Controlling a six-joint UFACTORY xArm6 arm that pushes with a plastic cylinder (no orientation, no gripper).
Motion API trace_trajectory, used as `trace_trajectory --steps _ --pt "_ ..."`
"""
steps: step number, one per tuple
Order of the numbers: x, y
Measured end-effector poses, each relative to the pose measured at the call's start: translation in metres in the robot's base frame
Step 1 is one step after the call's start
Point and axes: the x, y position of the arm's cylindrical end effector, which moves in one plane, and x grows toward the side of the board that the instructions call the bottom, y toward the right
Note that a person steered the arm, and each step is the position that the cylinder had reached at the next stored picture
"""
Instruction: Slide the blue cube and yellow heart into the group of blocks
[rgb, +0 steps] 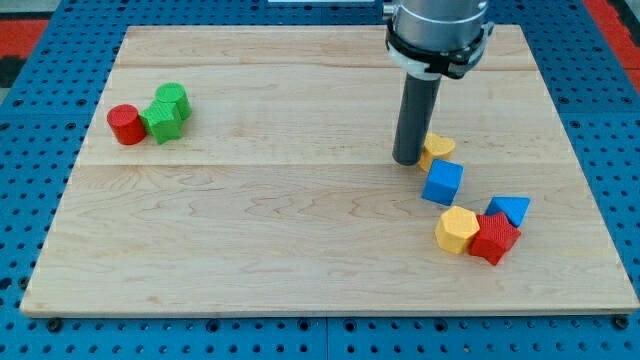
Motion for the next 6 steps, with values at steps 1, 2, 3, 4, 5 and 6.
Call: trace_trajectory --steps 1,2,3,4,5,6 --pt "-0.042 0.0" --pt "-0.074 0.01" --pt "-0.039 0.024" --pt "-0.006 0.024" --pt "0.013 0.029" --pt "0.025 0.039"
